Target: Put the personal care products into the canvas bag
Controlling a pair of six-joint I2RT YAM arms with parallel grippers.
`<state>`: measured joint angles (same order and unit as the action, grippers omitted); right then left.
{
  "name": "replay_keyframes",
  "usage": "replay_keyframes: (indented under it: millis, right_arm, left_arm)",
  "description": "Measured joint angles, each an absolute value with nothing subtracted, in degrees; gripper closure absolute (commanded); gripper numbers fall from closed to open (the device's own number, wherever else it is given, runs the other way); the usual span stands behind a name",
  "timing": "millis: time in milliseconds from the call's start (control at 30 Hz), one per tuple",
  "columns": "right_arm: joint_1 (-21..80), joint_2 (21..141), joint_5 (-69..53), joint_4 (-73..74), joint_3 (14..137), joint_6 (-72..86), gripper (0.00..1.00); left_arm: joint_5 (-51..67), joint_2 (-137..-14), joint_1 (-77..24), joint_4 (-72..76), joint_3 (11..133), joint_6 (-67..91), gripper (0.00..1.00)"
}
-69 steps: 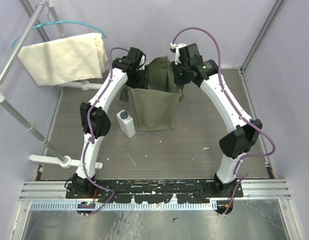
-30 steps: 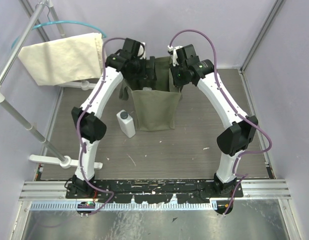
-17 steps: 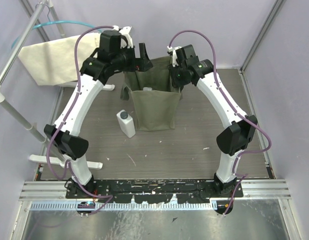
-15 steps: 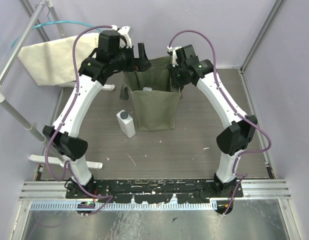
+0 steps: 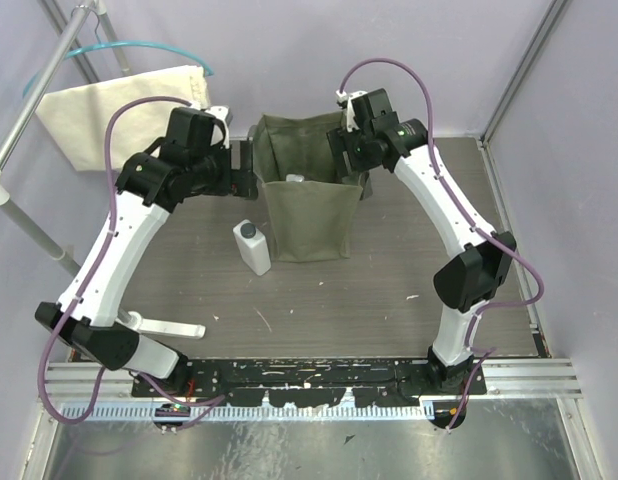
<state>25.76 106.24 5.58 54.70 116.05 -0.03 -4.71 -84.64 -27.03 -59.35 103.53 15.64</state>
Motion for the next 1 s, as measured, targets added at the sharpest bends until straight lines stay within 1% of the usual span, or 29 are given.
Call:
replay_keyframes:
  millis: [200,367,433,567,700,833,933,967,1000]
  right_arm:
    - [25.78,102.63,7.14,53.80,115.70,0.40,0.16]
    - [26.33,98.13,9.41,53.60,115.63,0.89,0.14]
    - [27.03,96.03,10.15,53.56,115.00,1.28,0.13]
    - [28.84,91.24,12.51,53.12,111.55,1.85,0.13]
    - [29.87,87.61,14.31,53.10,108.90,2.96,0.13]
    - [29.89,85.56,15.05,53.12,106.59,4.03,0.13]
    - [29.89,85.36,15.40,53.10,105.75,4.73,0.13]
    - [29.87,85.38,15.42,53.10,105.47,4.93,0.13]
    - [29.89,85.41,15.40,53.15,105.21,5.02,0.13]
  left_arm:
    - [-6.59,-82.08,-26.89,-60.71,103.09,15.25,0.02]
    - [-5.69,-82.02,-26.70,-57.71,102.35,15.25,0.02]
    - [-4.75,-82.85,-26.37,-56.51,102.78,15.25,0.02]
    - [-3.42,-87.33,-25.52,-56.88,107.72,15.35,0.02]
    - [-6.50,-89.45,-25.32,-61.69,108.79,17.19,0.02]
    - [-12.25,-87.13,-25.32,-65.32,104.62,22.13,0.02]
    - [-16.47,-81.32,-25.26,-65.43,97.78,28.71,0.02]
    - [-17.89,-77.17,-25.17,-64.29,93.71,32.01,0.02]
    - [-18.20,-76.03,-25.06,-64.29,92.86,32.82,0.02]
